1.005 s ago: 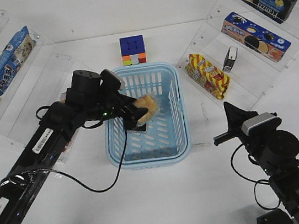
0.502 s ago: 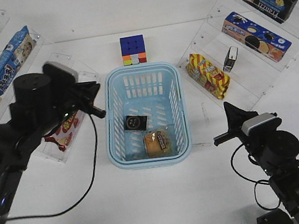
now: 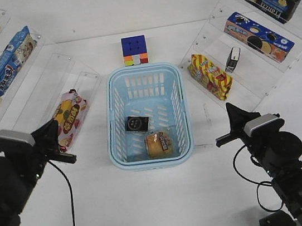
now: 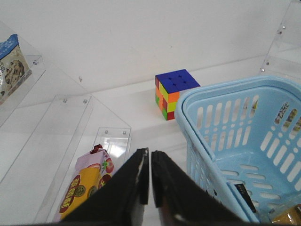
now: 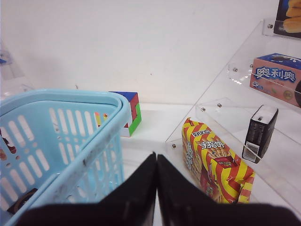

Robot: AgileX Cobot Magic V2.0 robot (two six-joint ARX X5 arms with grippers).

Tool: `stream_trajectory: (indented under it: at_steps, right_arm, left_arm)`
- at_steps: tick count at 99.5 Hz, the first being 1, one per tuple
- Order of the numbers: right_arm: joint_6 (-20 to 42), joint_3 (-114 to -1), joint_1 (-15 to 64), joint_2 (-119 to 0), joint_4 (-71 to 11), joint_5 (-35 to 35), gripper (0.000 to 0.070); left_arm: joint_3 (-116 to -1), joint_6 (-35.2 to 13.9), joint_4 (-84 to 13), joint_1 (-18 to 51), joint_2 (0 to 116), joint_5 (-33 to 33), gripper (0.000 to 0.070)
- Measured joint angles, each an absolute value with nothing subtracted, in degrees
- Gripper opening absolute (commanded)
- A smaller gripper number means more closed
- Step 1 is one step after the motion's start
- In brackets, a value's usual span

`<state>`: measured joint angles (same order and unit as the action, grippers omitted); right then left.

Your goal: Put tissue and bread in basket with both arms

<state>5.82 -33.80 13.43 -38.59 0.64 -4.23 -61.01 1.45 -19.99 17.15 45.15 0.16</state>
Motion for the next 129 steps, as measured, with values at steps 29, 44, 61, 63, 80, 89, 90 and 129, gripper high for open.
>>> stream_trajectory:
  at_steps: [29, 44, 61, 63, 80, 89, 90, 129]
  right_arm:
    - [5.82, -33.80, 13.45, -38.59, 0.64, -4.23, 0.0000]
    - [5.82, -33.80, 13.45, -38.59, 0.64, -4.23, 0.0000]
    - [5.85, -33.80, 13.45, -38.59, 0.64, -4.23, 0.0000]
    - [5.85, -33.80, 13.45, -38.59, 0.64, -4.23, 0.0000]
    - [5.82, -33.80, 13.45, -38.59, 0.64, -4.23, 0.0000]
    - [5.82, -33.80, 13.45, -38.59, 0.64, -4.23, 0.0000]
    - [5.82, -33.80, 13.45, -38.59, 0.64, -4.23, 0.0000]
    - [5.82, -33.80, 13.45, -38.59, 0.64, -4.23, 0.0000]
  left_arm:
    - [-38.52, -4.29, -11.49, 17.15, 34.94, 0.16, 0.0001]
    - [-39.16, -4.69, -12.88, 17.15, 32.01, 0.16, 0.0001]
    - [-39.27, -4.12, -12.73, 17.15, 29.95, -1.28, 0.0001]
    - [-39.24, -3.88, -12.56, 17.15, 29.74, -1.98, 0.0001]
    - [-31.20, -3.27, -1.80, 12.58, 23.51, -11.62, 0.0001]
    - [-23.24, -3.29, 4.69, 8.88, 19.55, -11.09, 0.0001]
    - [-22.33, -3.29, 5.26, 8.54, 19.09, -10.92, 0.0001]
    - [-2.00, -3.84, 2.76, -1.21, 2.39, -2.39, 0.0001]
